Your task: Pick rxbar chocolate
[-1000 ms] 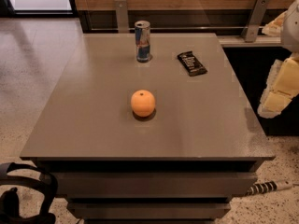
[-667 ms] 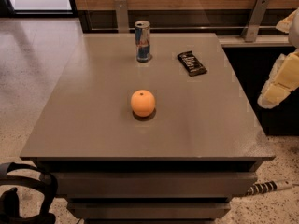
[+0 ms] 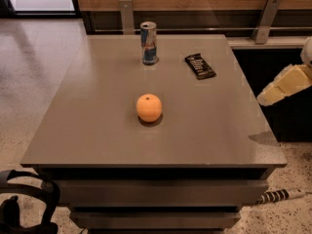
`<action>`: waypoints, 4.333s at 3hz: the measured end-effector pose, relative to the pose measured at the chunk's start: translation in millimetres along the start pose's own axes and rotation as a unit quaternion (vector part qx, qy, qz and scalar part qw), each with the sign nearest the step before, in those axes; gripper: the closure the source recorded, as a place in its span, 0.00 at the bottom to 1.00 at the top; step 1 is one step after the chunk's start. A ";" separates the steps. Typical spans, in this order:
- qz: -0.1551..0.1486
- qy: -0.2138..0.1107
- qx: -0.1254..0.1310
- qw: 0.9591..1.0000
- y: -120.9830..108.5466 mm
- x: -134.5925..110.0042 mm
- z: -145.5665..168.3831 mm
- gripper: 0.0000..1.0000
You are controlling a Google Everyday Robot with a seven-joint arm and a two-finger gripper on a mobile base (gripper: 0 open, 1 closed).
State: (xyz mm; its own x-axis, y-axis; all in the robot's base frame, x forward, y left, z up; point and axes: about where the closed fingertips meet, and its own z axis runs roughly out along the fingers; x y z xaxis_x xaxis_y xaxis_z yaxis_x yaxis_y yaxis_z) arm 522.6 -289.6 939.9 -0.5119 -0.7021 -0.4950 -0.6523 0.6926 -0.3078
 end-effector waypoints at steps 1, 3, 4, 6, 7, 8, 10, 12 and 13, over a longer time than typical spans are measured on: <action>0.056 -0.057 0.009 0.997 -8.1 -1.9 34.4 0.00; 0.058 -0.088 0.042 0.994 -25.3 -17.0 32.0 0.00; 0.057 -0.096 0.030 0.993 -28.0 -30.3 41.7 0.00; 0.099 -0.139 -0.024 0.985 -17.7 -86.7 100.4 0.00; 0.110 -0.177 -0.032 0.978 -9.5 -112.4 148.5 0.00; 0.111 -0.195 -0.016 0.974 -13.6 -121.1 170.2 0.00; 0.161 -0.178 -0.046 0.970 -30.4 -130.0 225.2 0.00; 0.207 -0.151 -0.072 0.964 -31.2 -125.9 248.9 0.00; 0.216 -0.140 -0.083 0.963 -22.9 -120.0 256.7 0.00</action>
Offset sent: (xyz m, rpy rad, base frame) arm 0.0217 0.0013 -0.0227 0.1142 -0.0610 -0.0574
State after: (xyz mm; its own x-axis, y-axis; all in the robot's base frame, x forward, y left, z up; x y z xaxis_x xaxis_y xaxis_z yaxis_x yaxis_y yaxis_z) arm 742.5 -178.8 797.8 -0.5998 -0.2672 -0.7542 -0.5045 0.8579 0.0973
